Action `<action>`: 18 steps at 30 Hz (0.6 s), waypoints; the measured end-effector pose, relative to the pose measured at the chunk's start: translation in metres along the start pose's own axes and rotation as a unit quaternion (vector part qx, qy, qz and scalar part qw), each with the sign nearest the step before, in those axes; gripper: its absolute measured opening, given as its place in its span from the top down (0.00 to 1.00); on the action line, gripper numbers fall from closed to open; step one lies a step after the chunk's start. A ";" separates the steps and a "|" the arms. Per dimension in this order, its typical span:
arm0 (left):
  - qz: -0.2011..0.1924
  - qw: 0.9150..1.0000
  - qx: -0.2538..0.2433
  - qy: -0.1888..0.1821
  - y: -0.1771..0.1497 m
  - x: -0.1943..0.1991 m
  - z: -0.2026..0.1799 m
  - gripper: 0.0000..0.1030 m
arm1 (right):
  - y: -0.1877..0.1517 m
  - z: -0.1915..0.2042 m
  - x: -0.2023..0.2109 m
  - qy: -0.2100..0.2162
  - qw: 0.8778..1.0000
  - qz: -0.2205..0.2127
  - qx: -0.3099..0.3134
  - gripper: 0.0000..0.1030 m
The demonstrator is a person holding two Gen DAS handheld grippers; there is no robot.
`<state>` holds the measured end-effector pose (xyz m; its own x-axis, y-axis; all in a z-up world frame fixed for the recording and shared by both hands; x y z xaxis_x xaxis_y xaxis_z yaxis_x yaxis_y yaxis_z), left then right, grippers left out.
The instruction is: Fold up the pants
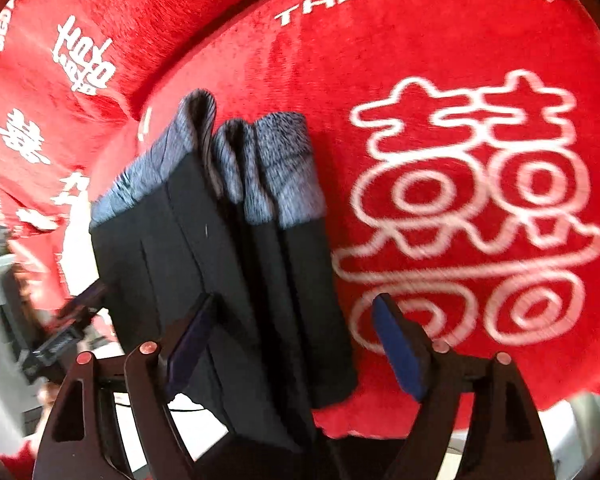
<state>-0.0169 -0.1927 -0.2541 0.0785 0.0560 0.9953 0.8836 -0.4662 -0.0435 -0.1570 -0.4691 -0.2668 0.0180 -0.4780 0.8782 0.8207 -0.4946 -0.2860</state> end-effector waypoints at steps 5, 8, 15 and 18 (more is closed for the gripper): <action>-0.002 1.000 0.000 0.015 -0.020 0.024 -0.005 0.00 | -0.029 0.012 0.019 -0.026 0.999 -0.031 0.002 0.00; 0.004 1.000 -0.004 0.022 -0.033 0.035 -0.009 0.00 | -0.046 0.017 0.028 -0.036 0.998 -0.043 -0.005 0.00; 0.016 0.999 -0.019 0.033 -0.060 0.058 -0.025 0.00 | -0.082 0.032 0.054 -0.068 0.994 -0.082 -0.020 0.00; 0.017 0.999 -0.017 0.035 -0.073 0.070 -0.028 0.00 | -0.096 0.039 0.061 -0.081 0.993 -0.082 -0.028 0.00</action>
<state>-0.0886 -0.1795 -0.1788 0.0736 -0.0219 0.9971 0.8645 -0.4970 -0.0747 -0.2122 -0.4226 -0.1712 -0.0187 -0.2668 0.9636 0.7875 -0.5978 -0.1503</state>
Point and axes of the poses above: each gripper's, at about its wrist camera, not at the fingertips, and x roughly against the way its jaws point, z to its left, y to its top, the point moved 5 cm from there along -x, roughly the way its jaws point, and after that the axes turned 11 degrees about z, right-handed, at the moved point
